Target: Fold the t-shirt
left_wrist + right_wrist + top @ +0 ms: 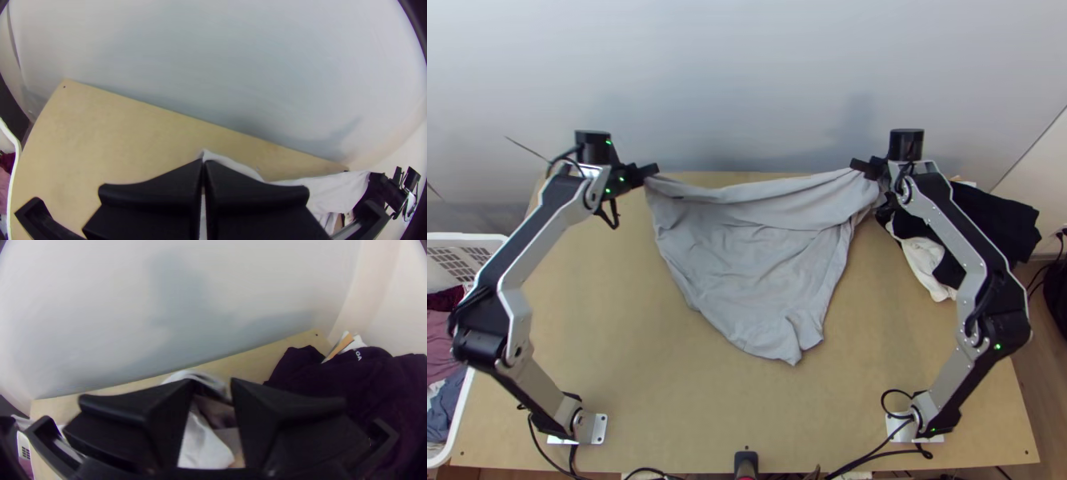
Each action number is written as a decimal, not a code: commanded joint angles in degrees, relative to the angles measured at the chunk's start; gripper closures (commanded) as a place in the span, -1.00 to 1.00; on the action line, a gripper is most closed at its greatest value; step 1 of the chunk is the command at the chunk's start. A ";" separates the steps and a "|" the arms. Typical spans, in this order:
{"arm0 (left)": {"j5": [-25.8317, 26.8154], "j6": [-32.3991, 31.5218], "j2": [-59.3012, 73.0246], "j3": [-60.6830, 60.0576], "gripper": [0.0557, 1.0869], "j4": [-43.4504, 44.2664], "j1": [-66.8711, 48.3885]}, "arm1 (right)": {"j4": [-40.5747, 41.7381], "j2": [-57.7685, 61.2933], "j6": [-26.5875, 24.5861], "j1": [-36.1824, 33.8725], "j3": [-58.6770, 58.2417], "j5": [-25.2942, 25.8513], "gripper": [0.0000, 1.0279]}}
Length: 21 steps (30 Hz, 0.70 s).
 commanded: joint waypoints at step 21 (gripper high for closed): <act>-0.02 -1.88 1.50 -5.66 0.93 3.59 -0.69 | -35.87 -22.55 0.25 18.18 -4.05 -12.84 -0.93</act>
